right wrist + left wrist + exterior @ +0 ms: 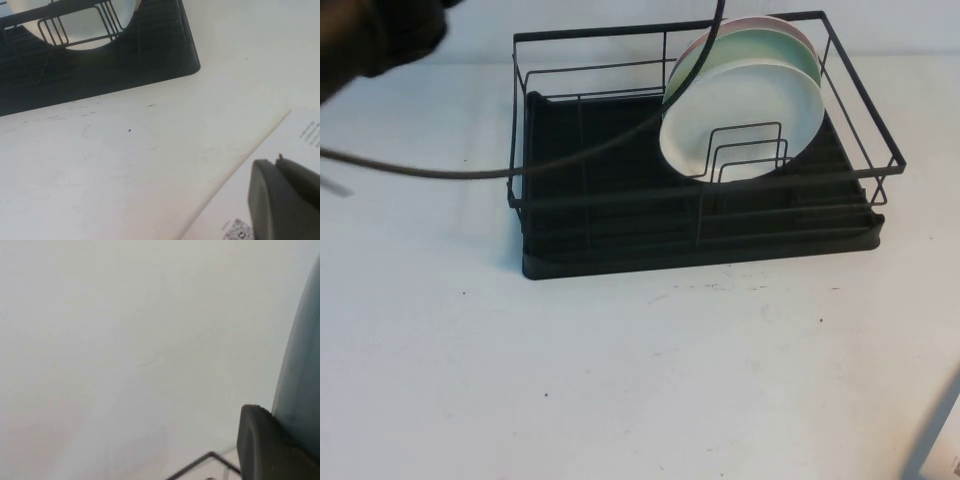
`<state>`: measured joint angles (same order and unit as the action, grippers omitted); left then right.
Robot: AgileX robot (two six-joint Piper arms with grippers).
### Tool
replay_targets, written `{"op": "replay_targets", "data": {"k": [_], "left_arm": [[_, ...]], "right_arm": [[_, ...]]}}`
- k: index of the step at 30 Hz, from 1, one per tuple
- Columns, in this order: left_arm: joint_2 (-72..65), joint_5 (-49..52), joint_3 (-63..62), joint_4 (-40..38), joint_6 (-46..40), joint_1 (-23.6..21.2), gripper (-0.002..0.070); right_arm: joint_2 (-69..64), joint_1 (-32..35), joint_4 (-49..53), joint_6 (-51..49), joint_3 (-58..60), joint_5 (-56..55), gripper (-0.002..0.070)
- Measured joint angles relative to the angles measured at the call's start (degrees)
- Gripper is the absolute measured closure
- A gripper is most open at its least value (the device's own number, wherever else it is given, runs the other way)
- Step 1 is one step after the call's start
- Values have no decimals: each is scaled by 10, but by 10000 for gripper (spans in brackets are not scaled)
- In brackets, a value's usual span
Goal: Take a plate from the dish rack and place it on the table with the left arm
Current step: Place the plate from the table
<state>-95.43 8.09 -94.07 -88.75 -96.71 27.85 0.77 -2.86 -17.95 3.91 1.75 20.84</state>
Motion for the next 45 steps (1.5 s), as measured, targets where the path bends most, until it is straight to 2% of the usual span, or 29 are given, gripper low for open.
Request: {"op": "replay_targets", "data": {"k": [3, 9, 12, 16, 20, 25, 29, 34, 37, 42, 45], "left_arm": [[45, 112, 37, 80, 101, -6, 624], [82, 373, 104, 330, 435, -33, 624], [82, 457, 145, 382, 503, -45, 624], [84, 518, 222, 388, 529, -47, 624], [90, 495, 323, 385, 530, -47, 624], [85, 360, 430, 355, 530, -47, 625], [57, 274, 452, 311, 502, -47, 625], [11, 244, 453, 259, 449, -47, 601], [-13, 215, 453, 252, 433, -47, 520], [-30, 150, 453, 249, 416, -47, 288], [-30, 135, 453, 248, 409, -47, 235]], "right_arm": [[0, 0, 0, 0, 0, 0, 696], [0, 0, 0, 0, 0, 0, 696], [0, 0, 0, 0, 0, 0, 696], [0, 0, 0, 0, 0, 0, 696], [0, 0, 0, 0, 0, 0, 696], [0, 0, 0, 0, 0, 0, 696], [0, 0, 0, 0, 0, 0, 696], [0, 0, 0, 0, 0, 0, 696], [0, 0, 0, 0, 0, 0, 696], [0, 0, 0, 0, 0, 0, 696], [0, 0, 0, 0, 0, 0, 696]]}}
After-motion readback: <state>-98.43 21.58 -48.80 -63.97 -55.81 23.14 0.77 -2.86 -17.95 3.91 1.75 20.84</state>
